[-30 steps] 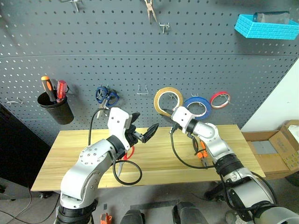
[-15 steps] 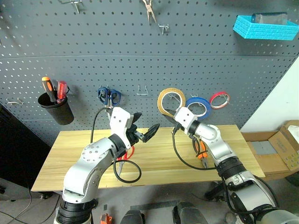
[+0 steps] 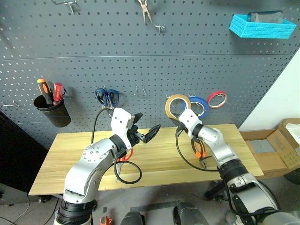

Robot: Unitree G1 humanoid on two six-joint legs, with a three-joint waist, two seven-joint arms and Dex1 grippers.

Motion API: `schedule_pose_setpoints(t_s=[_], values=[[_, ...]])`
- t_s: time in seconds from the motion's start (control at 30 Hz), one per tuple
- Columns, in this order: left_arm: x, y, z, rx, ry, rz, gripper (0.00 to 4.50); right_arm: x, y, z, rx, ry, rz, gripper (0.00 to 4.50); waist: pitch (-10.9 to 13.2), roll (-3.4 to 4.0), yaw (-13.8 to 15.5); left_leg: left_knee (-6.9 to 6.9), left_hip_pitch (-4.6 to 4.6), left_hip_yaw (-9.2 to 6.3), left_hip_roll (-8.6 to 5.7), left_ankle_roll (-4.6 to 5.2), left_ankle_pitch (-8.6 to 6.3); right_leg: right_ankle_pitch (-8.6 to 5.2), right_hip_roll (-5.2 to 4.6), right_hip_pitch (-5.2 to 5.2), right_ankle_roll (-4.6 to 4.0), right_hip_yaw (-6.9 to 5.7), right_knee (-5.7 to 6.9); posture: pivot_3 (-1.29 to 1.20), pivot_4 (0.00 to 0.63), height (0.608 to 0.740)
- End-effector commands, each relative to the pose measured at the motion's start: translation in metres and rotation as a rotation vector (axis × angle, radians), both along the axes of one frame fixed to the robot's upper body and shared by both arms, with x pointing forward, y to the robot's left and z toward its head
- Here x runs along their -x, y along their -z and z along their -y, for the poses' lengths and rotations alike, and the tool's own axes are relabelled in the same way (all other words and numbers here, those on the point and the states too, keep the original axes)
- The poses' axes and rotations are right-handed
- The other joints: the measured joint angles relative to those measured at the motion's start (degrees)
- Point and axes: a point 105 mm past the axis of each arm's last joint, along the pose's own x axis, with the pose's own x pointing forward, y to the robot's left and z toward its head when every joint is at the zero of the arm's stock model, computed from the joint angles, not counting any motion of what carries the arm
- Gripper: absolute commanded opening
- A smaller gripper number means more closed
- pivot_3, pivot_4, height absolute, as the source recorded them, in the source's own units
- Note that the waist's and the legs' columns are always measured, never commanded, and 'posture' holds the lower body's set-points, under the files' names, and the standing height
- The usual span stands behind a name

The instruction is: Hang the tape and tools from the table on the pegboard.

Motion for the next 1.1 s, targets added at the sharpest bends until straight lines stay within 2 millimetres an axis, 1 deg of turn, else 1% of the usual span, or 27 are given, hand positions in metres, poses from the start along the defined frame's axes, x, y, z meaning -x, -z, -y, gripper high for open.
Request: schedule_pose_setpoints(t_s=[0.03, 0.07, 0.1, 0.17, 0.27, 0.37, 0.4, 0.47, 0.5, 0.57, 0.6, 0.63, 0.67, 0.7, 0.77, 0.8, 0.83, 0.9, 0.97, 1.03, 1.1], values=[[0.000, -0.015, 0.001, 0.000, 0.007, 0.067, 4.50, -0.007, -0.023, -0.005, -0.029, -0.017, 0.068, 0.11, 0.00, 0.00, 0.01, -0.01, 0.00, -0.01, 0.00, 0.00, 0.00, 0.00, 0.00, 0.00, -0.01, 0.00, -0.01, -0.02, 0.056, 0.740], [0.000, -0.015, 0.001, -0.002, 0.005, 0.067, 4.50, -0.008, -0.023, -0.006, -0.040, -0.023, 0.057, 0.11, 0.00, 0.00, 0.02, -0.02, -0.01, -0.01, 0.00, 0.00, 0.00, 0.00, 0.00, 0.00, -0.01, 0.00, -0.02, -0.02, 0.058, 0.740], [0.000, -0.014, 0.001, -0.003, 0.004, 0.067, 4.50, -0.008, -0.023, -0.007, -0.050, -0.025, 0.049, 0.82, 0.00, 0.00, 0.03, -0.03, -0.02, -0.01, 0.00, 0.00, 0.00, 0.00, 0.00, 0.00, -0.01, 0.00, -0.03, -0.01, 0.058, 0.740], [0.000, -0.014, 0.000, -0.004, 0.002, 0.067, 4.50, -0.008, -0.022, -0.008, -0.050, -0.031, 0.047, 1.31, 0.00, 0.00, 0.07, -0.04, -0.02, -0.02, 0.00, 0.01, -0.01, -0.01, 0.00, -0.01, -0.02, 0.00, -0.04, -0.01, 0.057, 0.740], [0.001, -0.014, 0.000, -0.003, 0.001, 0.066, 4.50, -0.006, -0.020, -0.008, -0.044, -0.038, 0.044, 2.34, 0.01, 0.01, 0.12, -0.04, -0.04, -0.02, -0.01, 0.00, -0.01, -0.01, -0.02, -0.02, -0.02, 0.00, -0.04, -0.01, 0.059, 0.740], [0.004, -0.011, 0.000, 0.001, -0.003, 0.056, 4.50, 0.001, -0.010, -0.006, -0.037, -0.040, 0.020, 3.30, 0.01, 0.01, 0.13, -0.04, -0.03, -0.02, 0.00, 0.00, -0.01, -0.01, -0.02, -0.02, -0.02, -0.01, -0.03, -0.01, 0.068, 0.740], [0.005, -0.010, 0.001, 0.003, -0.003, 0.052, 4.50, 0.004, -0.007, -0.005, -0.038, -0.035, 0.010, 3.75, 0.01, 0.01, 0.14, -0.04, -0.03, -0.04, 0.00, 0.01, -0.01, -0.02, -0.02, -0.02, -0.03, -0.02, -0.03, -0.01, 0.070, 0.740], [0.008, -0.006, 0.001, 0.008, -0.002, 0.039, 4.50, 0.013, 0.003, 0.000, -0.037, -0.015, -0.017, 4.36, 0.02, 0.02, 0.20, -0.06, -0.04, -0.06, 0.01, 0.01, -0.01, -0.04, -0.02, -0.02, -0.05, -0.03, -0.03, -0.02, 0.077, 0.740], [0.009, -0.005, 0.002, 0.010, -0.002, 0.032, 4.50, 0.018, 0.008, 0.004, -0.033, -0.007, -0.036, 4.45, 0.04, 0.05, 0.25, -0.07, -0.04, -0.06, 0.01, 0.01, -0.01, -0.05, -0.02, -0.02, -0.04, -0.03, -0.03, -0.02, 0.083, 0.740], [0.014, 0.003, 0.001, 0.007, 0.002, 0.010, 4.50, 0.030, 0.021, 0.014, -0.026, 0.026, -0.102, 4.45, 0.12, 0.15, 0.30, -0.07, -0.06, -0.06, 0.00, 0.01, -0.02, -0.09, -0.03, -0.04, -0.03, -0.03, -0.04, -0.02, 0.094, 0.740], [0.018, 0.010, 0.001, 0.004, 0.010, -0.012, 4.50, 0.037, 0.029, 0.019, -0.019, 0.041, -0.148, 4.45, 0.17, 0.21, 0.33, -0.07, -0.08, -0.06, 0.00, 0.02, -0.03, -0.11, -0.05, -0.04, 0.00, -0.02, -0.04, -0.02, 0.098, 0.740], [0.022, 0.019, 0.002, -0.007, 0.024, -0.038, 4.50, 0.044, 0.037, 0.023, -0.009, 0.058, -0.199, 4.45, 0.21, 0.27, 0.35, -0.07, -0.08, -0.06, 0.00, 0.02, -0.03, -0.17, -0.06, -0.05, 0.07, -0.01, -0.05, -0.02, 0.101, 0.740], [0.028, 0.034, 0.002, -0.039, 0.049, -0.070, 4.50, 0.051, 0.048, 0.030, 0.002, 0.089, -0.267, 4.45, 0.25, 0.31, 0.39, -0.08, -0.08, -0.05, 0.00, 0.03, -0.04, -0.31, -0.06, -0.05, 0.25, 0.00, -0.05, -0.02, 0.111, 0.740], [0.034, 0.046, 0.003, -0.072, 0.076, -0.096, 4.50, 0.057, 0.057, 0.036, 0.011, 0.124, -0.332, 4.45, 0.30, 0.38, 0.41, -0.08, -0.07, -0.05, 0.00, 0.03, -0.04, -0.35, -0.06, -0.05, 0.24, -0.01, -0.04, -0.03, 0.117, 0.740], [0.042, 0.064, 0.003, -0.115, 0.115, -0.129, 4.50, 0.064, 0.070, 0.047, 0.016, 0.196, -0.444, 4.45, 0.73, 0.55, 0.25, -0.10, -0.03, -0.03, 0.02, 0.04, -0.05, -0.44, -0.05, -0.06, 0.13, -0.01, 0.00, -0.04, 0.130, 0.740], [0.045, 0.073, 0.003, -0.149, 0.143, -0.140, 4.50, 0.063, 0.076, 0.055, 0.006, 0.255, -0.509, 4.45, 0.93, 0.60, 0.19, -0.09, -0.01, -0.01, 0.03, 0.04, -0.04, -0.57, -0.05, -0.06, -0.08, 0.00, 0.02, -0.05, 0.136, 0.740], [0.048, 0.081, 0.003, -0.186, 0.174, -0.144, 4.50, 0.059, 0.080, 0.064, 0.003, 0.314, -0.547, 4.45, 1.21, 0.64, 0.17, -0.08, -0.01, -0.01, 0.04, 0.04, -0.04, -0.56, -0.03, -0.07, -0.08, 0.00, 0.02, -0.05, 0.141, 0.740], [0.054, 0.104, 0.007, -0.327, 0.287, -0.125, 4.50, 0.049, 0.083, 0.078, -0.008, 0.422, -0.603, 4.45, 1.88, 0.75, 0.15, -0.04, 0.08, 0.01, 0.04, 0.07, -0.01, -0.56, -0.01, -0.02, -0.10, 0.00, 0.09, -0.05, 0.161, 0.740], [0.059, 0.119, 0.010, -0.428, 0.380, -0.093, 4.50, 0.043, 0.085, 0.086, -0.023, 0.491, -0.641, 4.45, 2.44, 0.87, 0.10, -0.03, 0.15, 0.04, 0.02, 0.12, 0.03, -0.56, -0.01, 0.00, -0.10, 0.04, 0.06, -0.05, 0.170, 0.740], [0.059, 0.123, 0.014, -0.474, 0.437, -0.057, 4.50, 0.038, 0.086, 0.092, -0.038, 0.541, -0.669, 4.45, 2.68, 0.86, 0.06, -0.04, 0.09, 0.05, 0.02, 0.13, 0.03, -0.56, -0.01, -0.02, -0.10, 0.03, 0.05, -0.06, 0.182, 0.740], [0.048, 0.118, 0.021, -0.468, 0.450, -0.018, 4.50, 0.030, 0.087, 0.100, -0.075, 0.613, -0.700, 4.45, 2.99, 0.82, 0.03, -0.11, -0.16, 0.04, 0.02, 0.15, 0.01, -0.56, -0.01, -0.25, -0.08, 0.01, -0.01, -0.06, 0.190, 0.740]])
